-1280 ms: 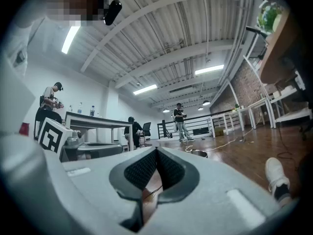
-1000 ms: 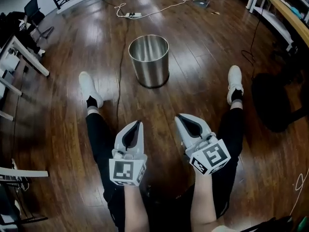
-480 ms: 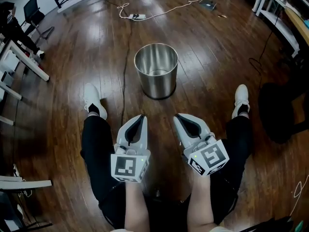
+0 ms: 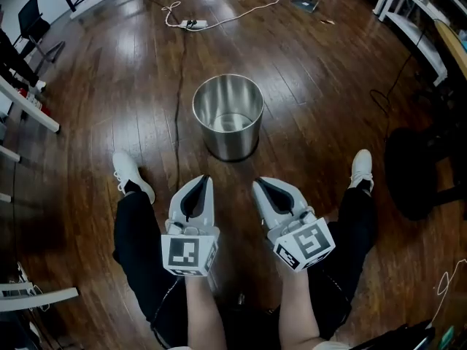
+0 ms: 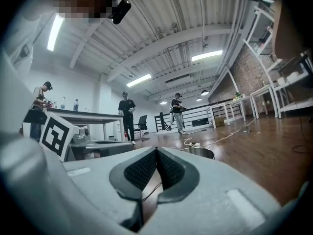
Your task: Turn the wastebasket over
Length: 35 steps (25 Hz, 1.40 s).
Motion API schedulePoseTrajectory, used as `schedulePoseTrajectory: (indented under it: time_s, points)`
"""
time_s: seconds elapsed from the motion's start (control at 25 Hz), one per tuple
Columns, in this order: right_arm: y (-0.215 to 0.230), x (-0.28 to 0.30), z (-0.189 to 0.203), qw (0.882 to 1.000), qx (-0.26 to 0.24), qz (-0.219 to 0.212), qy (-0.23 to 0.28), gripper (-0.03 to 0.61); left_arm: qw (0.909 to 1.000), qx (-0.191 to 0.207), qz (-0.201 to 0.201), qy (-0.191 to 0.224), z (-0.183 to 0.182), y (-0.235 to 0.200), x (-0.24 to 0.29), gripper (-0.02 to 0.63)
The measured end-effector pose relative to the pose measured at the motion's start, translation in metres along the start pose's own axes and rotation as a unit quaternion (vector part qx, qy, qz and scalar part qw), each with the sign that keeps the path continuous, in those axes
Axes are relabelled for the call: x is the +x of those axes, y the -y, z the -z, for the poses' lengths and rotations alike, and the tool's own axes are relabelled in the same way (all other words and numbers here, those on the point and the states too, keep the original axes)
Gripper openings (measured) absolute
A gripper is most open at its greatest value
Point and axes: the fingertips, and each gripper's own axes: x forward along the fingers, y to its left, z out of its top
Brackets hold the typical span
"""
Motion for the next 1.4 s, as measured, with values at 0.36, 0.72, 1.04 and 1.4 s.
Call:
schedulePoseTrajectory:
  time_s: [0.36,0.72,1.04,1.4]
  points:
    - [0.048,0.050,-0.051,0.997,-0.062,-0.044,-0.011,-0.009,0.9987,-0.014,-0.036,0.034,-0.031,-0.024,0.046,0.017]
    - [0.091,0.122,-0.066,0.988,-0.076,-0.127,-0.041,-0.009,0.9939,-0.002,-0.100,0.047,-0.059,-0.068,0.090,0.017]
    - [0.096,0.195,-0.081,0.970,-0.115,-0.201,-0.073,-0.009,0.9881,0.008,-0.145,0.050,-0.074,-0.115,0.123,0.017]
    - [0.047,0.248,-0.039,0.924,-0.183,-0.295,-0.162,0.174,0.9765,0.010,-0.213,0.031,-0.062,-0.163,0.128,0.123]
